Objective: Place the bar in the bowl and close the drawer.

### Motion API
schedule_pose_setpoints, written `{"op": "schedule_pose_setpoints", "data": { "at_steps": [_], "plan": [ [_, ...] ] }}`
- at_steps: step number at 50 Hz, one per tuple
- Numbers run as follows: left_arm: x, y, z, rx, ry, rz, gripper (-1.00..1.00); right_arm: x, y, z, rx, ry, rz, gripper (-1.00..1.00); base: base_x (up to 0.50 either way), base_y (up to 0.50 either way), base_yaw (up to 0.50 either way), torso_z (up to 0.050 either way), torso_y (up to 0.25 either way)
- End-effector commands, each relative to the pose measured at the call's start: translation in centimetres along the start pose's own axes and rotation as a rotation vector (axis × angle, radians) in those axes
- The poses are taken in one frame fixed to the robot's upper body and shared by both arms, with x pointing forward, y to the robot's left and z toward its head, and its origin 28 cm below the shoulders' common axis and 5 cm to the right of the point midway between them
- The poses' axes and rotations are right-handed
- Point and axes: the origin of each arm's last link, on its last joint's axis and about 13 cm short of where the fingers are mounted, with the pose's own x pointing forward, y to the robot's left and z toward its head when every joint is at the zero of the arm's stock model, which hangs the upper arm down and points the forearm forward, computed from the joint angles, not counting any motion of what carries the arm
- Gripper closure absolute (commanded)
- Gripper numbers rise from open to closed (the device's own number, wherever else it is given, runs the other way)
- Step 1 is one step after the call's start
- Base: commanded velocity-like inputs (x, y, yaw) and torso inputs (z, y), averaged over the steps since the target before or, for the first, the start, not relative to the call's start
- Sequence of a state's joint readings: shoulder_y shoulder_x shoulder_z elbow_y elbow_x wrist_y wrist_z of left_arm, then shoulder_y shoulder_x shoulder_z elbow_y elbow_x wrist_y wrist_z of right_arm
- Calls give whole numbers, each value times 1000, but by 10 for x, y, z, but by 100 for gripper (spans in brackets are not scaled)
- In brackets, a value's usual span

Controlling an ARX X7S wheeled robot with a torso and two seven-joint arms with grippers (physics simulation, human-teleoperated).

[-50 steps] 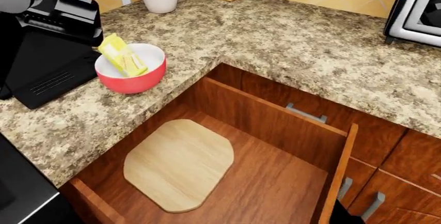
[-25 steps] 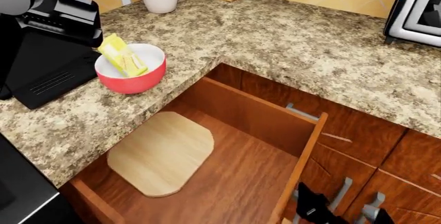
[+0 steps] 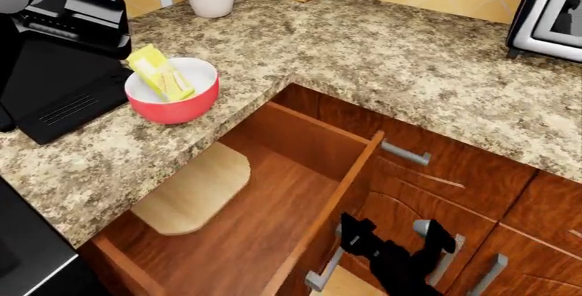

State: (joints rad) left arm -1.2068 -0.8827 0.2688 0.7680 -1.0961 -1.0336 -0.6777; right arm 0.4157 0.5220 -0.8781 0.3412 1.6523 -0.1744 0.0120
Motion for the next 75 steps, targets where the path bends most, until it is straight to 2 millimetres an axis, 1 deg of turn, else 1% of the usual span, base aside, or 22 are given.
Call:
{"op": "schedule_pose_setpoints", "data": {
  "at_steps": [1, 9, 15, 25, 28, 33, 39, 42, 46, 52, 56, 62, 66, 69, 73, 75],
  "plan": [
    [-1, 3, 3, 3, -1, 4, -100, 36, 36, -6, -73, 113, 127, -100, 0, 0, 0, 0, 0],
    [-3, 3, 4, 6, -2, 3, -100, 61, 52, -13, -86, 168, 160, -100, 0, 0, 0, 0, 0],
    [-4, 4, 5, 10, -1, 4, -100, 80, 59, -16, -86, 191, 171, -100, 0, 0, 0, 0, 0],
    [-4, 4, 6, 23, 6, -1, -100, 104, 70, -22, -83, 229, 215, -100, 0, 0, 0, 0, 0],
    [-4, 3, 7, 27, 8, -4, -100, 108, 73, -24, -80, 235, 235, -100, 0, 0, 0, 0, 0],
    [-5, 4, 7, 29, 12, -6, -100, 108, 76, -28, -78, 246, 259, -100, 0, 0, 0, 0, 0],
    [-6, 3, 8, 26, 10, -7, -100, 111, 83, -27, -86, 242, 277, -100, 0, 0, 0, 0, 0],
    [-7, 2, 8, 24, 9, -7, -100, 112, 82, -25, -88, 221, 281, -100, 0, 0, 0, 0, 0],
    [-11, 0, 7, 21, 8, -7, -100, 98, 78, -12, -80, 133, 254, -100, 0, 0, 0, 0, 4],
    [-11, -4, 7, 3, -3, -11, -100, 75, 63, 13, -49, -69, 121, -100, 0, 0, 0, 0, 0],
    [-9, -6, 8, -1, -9, -18, -100, 61, 57, 23, -43, -152, 75, -100, 0, 0, 0, 0, 0],
    [-9, -8, 9, -1, -10, -25, -100, 43, 54, 34, -53, -250, 39, -100, 0, 0, 0, 0, 0],
    [-8, -14, 8, -5, -12, -44, -100, 26, 59, 48, -77, -364, 9, -100, 0, 0, 0, 0, 0],
    [-6, -20, 7, -19, -14, -59, -100, 9, 68, 58, -133, -459, 4, -100, 0, 0, 0, 0, 0],
    [1, -34, 6, -38, -24, -109, -100, -18, 85, 71, -179, -549, 38, -100, 0, 0, 0, 0, 0],
    [6, -42, 6, -53, -30, -131, -100, -29, 93, 74, -233, -588, 43, -100, 0, 0, 0, 0, 0]
  ]
}}
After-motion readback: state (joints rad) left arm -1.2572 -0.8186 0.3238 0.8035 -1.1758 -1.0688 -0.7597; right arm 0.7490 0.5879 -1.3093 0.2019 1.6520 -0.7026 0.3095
